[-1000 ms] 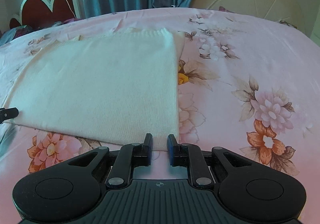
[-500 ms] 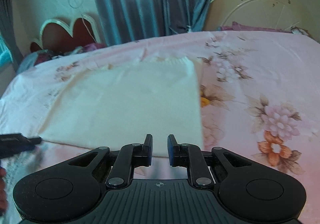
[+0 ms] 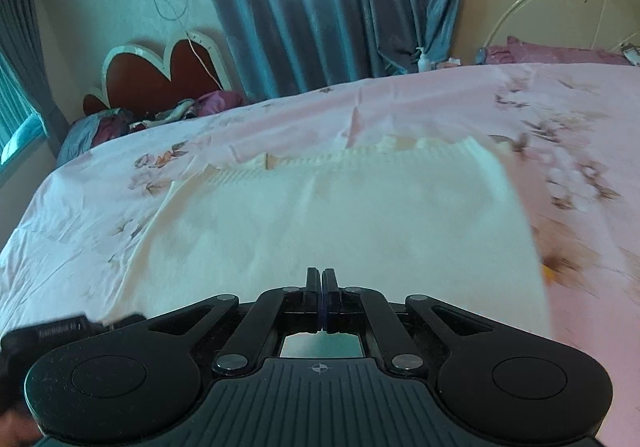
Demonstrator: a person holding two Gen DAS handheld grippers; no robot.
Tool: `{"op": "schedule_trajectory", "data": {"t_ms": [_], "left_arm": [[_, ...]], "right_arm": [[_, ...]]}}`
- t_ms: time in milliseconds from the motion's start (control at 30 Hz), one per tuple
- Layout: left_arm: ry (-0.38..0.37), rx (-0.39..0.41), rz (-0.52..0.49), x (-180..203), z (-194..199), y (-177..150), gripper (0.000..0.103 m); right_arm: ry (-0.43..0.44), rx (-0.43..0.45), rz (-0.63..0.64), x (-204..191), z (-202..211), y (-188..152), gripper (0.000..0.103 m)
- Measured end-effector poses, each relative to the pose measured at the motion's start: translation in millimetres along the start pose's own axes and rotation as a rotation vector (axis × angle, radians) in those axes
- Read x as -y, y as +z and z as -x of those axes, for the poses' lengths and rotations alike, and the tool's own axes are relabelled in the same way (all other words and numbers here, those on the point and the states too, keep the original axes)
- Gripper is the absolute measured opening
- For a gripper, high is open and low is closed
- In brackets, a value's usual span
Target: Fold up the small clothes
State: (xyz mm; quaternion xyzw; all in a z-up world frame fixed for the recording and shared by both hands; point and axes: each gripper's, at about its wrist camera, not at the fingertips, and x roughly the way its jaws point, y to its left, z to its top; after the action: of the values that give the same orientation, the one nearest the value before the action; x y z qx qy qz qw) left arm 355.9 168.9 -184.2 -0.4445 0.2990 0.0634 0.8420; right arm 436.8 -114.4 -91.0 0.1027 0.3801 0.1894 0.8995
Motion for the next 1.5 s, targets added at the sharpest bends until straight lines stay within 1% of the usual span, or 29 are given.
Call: {"op": "schedule_trajectory", "data": {"t_ms": [67, 233, 333, 367, 433, 533, 567, 600, 633, 667, 700, 733, 767, 833, 867, 933, 1000, 1067, 1133, 1267, 1333, 1400, 1433, 1467, 1500], "left_arm": [[-0.004, 0.002, -0.012, 1.9, -0.2, 1.0, 0.008], [-0.022, 0.008, 0.019, -2.1, 3.1, -3.4, 0.011], [-0.017, -0.002, 0.013, 0.1, -0.2, -0.7, 0.011], [-0.006, -0.005, 0.001, 2.0, -1.0, 0.7, 0.009], [0.007, -0.001, -0.021, 6.3, 0.3, 2.3, 0.008], [0.032, 0.018, -0.072, 14.7, 5.8, -1.1, 0.008], [0.041, 0.022, -0.081, 16.1, 6.1, -2.1, 0.009], [0.050, 0.027, -0.075, 15.6, 6.9, -2.7, 0.013], [0.045, 0.026, -0.056, 13.8, 6.4, -2.2, 0.017], [0.037, 0.024, -0.035, 11.8, 5.8, -1.0, 0.017], [0.045, 0.028, -0.029, 12.4, 5.4, 0.4, 0.016], [0.055, 0.028, -0.048, 15.2, 5.5, 1.4, 0.010], [0.082, 0.033, -0.088, 21.1, 6.1, 2.0, 0.008], [0.112, 0.052, -0.143, 35.6, 12.4, 1.1, 0.007], [0.117, 0.066, -0.183, 46.9, 16.5, -0.2, 0.007], [0.135, 0.081, -0.313, 77.9, 22.2, -5.9, 0.007], [0.124, 0.080, -0.423, 110.2, 24.6, -13.8, 0.007], [0.110, 0.073, -0.526, 145.4, 24.1, -26.8, 0.007], [0.090, 0.064, -0.594, 177.4, 22.3, -42.9, 0.007], [0.040, 0.011, -0.724, 236.2, 9.8, -85.7, 0.007], [0.023, -0.046, -0.783, 258.3, -3.2, -112.5, 0.007], [0.009, -0.106, -0.821, 269.2, -17.9, -139.5, 0.008], [-0.005, -0.143, -0.841, 273.6, -25.2, -153.6, 0.012], [-0.016, -0.206, -0.878, 276.4, -34.4, -167.8, 0.023], [0.007, -0.278, -0.916, 280.0, -44.3, -181.1, 0.045]], "right_arm": [[-0.002, -0.010, 0.005, -4.5, -12.1, 4.3, 0.000], [0.004, -0.016, 0.010, -10.3, -28.6, 6.8, 0.000], [-0.022, -0.086, 0.024, -11.6, -47.9, 4.7, 0.000], [-0.031, -0.103, 0.033, -12.5, -52.5, 4.4, 0.000], [-0.024, -0.093, 0.036, -13.7, -50.0, 6.7, 0.000], [0.003, -0.044, 0.054, -18.6, -43.8, 10.0, 0.000], [-0.005, -0.065, 0.056, -18.1, -49.8, 9.1, 0.000], [-0.032, -0.113, 0.060, -15.8, -61.3, 6.4, 0.000], [-0.022, -0.113, 0.058, -12.4, -66.8, 3.2, 0.000], [-0.012, -0.104, 0.055, -10.5, -66.9, 3.5, 0.000], [-0.004, -0.107, 0.057, -9.3, -66.4, 4.2, 0.000], [0.004, -0.110, 0.057, -7.9, -65.8, 4.6, 0.000], [0.016, -0.111, 0.051, -5.3, -65.5, 4.8, 0.000], [0.049, -0.114, 0.020, 2.6, -63.1, 7.0, 0.000], [0.064, -0.100, -0.004, 8.1, -57.5, 9.3, 0.000], [0.081, -0.041, -0.043, 23.1, -37.6, 12.7, 0.000], [0.094, -0.012, -0.098, 47.4, -19.3, 14.5, 0.000], [0.101, 0.007, -0.128, 71.2, -3.8, 15.1, 0.000], [0.108, 0.025, -0.162, 96.6, 12.4, 16.6, 0.000], [0.105, 0.079, -0.229, 148.7, 50.4, 20.2, 0.000], [0.105, 0.092, -0.254, 170.2, 64.6, 21.5, 0.000], [0.121, 0.095, -0.270, 187.4, 73.7, 24.3, 0.000], [0.122, 0.100, -0.276, 195.4, 78.6, 24.5, 0.000], [0.111, 0.102, -0.279, 202.2, 81.4, 24.8, 0.004], [0.096, 0.094, -0.284, 207.6, 82.9, 25.7, 0.016]]}}
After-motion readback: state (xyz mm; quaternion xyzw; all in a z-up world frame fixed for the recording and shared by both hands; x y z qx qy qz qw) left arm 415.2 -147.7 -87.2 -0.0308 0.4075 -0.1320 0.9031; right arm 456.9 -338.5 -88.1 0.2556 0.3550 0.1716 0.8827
